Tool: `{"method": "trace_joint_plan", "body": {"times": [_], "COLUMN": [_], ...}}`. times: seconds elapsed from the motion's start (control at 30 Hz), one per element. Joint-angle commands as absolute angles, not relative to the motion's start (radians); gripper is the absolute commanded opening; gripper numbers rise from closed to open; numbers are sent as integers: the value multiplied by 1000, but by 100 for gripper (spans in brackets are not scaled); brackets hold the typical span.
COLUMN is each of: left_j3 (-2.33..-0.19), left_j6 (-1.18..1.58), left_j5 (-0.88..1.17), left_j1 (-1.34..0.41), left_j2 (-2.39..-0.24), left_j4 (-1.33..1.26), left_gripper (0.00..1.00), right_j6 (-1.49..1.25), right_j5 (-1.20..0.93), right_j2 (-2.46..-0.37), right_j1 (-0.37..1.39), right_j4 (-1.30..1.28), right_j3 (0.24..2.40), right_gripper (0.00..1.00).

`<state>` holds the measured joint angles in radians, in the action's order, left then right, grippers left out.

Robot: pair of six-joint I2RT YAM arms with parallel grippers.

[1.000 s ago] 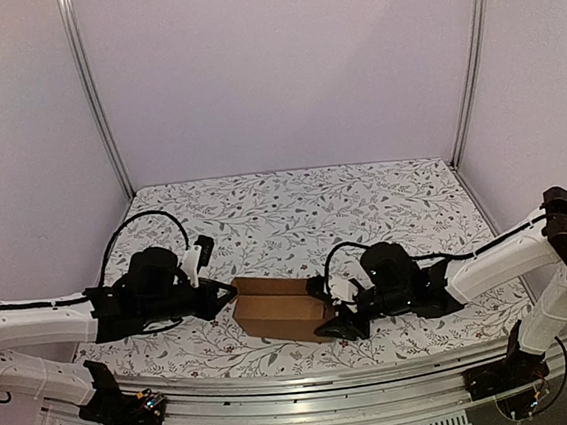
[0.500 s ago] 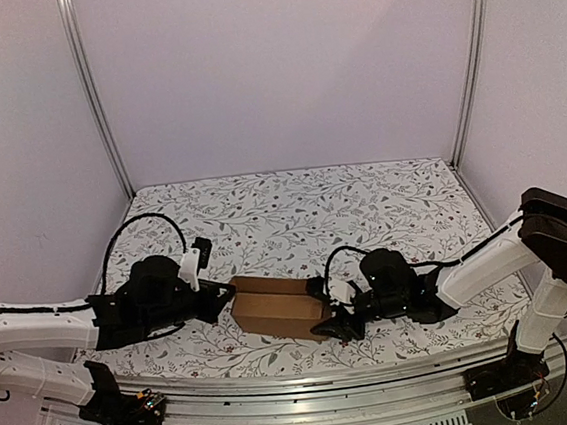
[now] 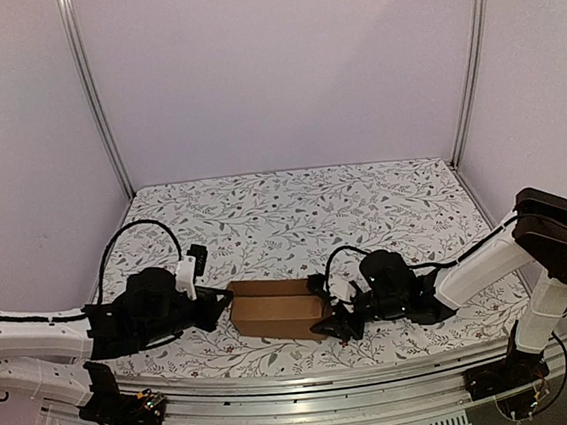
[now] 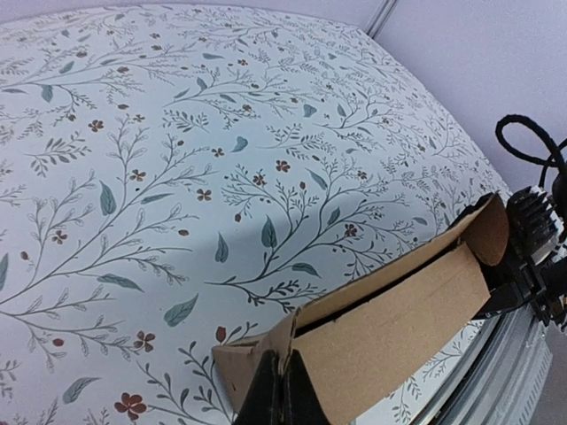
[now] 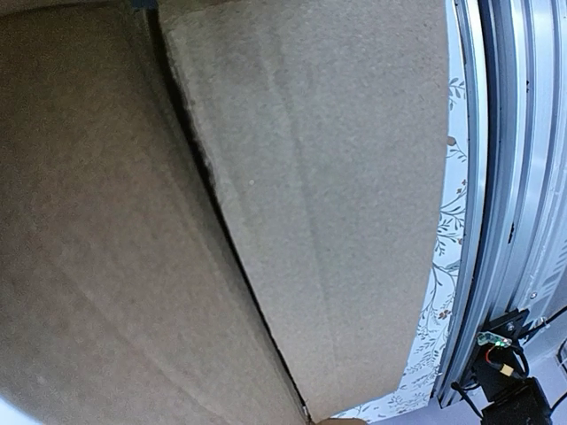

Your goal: Fold the paper box

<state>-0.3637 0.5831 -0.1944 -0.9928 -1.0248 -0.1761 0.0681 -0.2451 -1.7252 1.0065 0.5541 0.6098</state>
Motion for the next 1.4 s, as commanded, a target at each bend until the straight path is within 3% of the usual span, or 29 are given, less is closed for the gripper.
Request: {"method": "trace_joint_plan", "body": {"times": [0.0, 0.4, 1.37], "left_j3": [-360, -427, -409], "left_j6": [611, 578, 758], "left_j5": [-122, -346, -337], "left_j1": [-1061, -1063, -1072], "left_j2": [-1014, -945, -1070], "left_j4": [-210, -40, -50], "left_gripper": [0, 0, 0], "right_j6": [-64, -81, -119], "right_j5": [-70, -109, -24], "right_j2": [-1759, -1764, -1748], "right_j1": [956, 953, 956], "right_j4": [561, 555, 593], "right_j3": [625, 619, 598], "right_gripper": [22, 19, 24]}}
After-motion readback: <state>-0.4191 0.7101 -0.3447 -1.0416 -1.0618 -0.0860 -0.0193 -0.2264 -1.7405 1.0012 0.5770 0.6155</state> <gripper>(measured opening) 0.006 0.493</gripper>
